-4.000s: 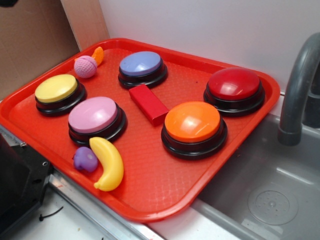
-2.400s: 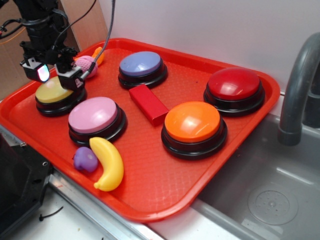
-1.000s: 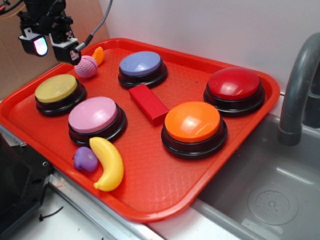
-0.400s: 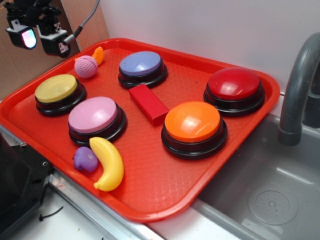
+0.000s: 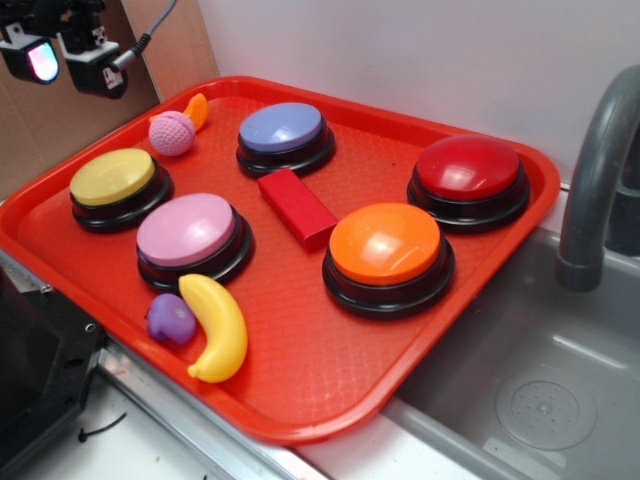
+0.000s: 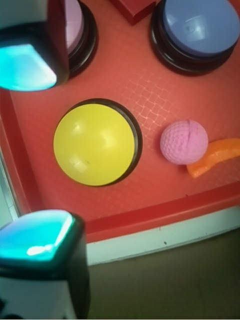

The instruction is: Push the yellow button.

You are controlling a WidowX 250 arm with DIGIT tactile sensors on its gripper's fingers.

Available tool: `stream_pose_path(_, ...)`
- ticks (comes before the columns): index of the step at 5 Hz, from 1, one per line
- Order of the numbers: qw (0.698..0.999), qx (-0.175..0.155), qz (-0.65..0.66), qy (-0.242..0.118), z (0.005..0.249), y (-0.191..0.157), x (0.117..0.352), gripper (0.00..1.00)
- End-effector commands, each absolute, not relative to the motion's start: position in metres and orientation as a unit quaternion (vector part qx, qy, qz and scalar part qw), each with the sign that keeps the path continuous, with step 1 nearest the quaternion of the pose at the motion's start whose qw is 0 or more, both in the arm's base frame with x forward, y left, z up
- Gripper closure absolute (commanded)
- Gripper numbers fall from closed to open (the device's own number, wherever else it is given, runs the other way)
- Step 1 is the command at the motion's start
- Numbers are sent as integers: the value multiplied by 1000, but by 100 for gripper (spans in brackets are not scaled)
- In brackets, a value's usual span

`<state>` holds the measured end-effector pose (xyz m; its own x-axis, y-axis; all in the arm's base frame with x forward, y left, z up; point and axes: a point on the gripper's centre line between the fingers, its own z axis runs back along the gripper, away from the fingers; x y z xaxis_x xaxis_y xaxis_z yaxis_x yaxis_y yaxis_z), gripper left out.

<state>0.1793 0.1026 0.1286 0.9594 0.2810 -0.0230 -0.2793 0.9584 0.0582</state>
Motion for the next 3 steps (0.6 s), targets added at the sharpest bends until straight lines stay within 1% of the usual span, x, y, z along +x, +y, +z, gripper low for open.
stream_pose_path(1, 987, 46, 154, -26, 154, 113, 181, 0)
stream_pose_path(3, 986, 51, 156, -34, 162, 114, 181, 0)
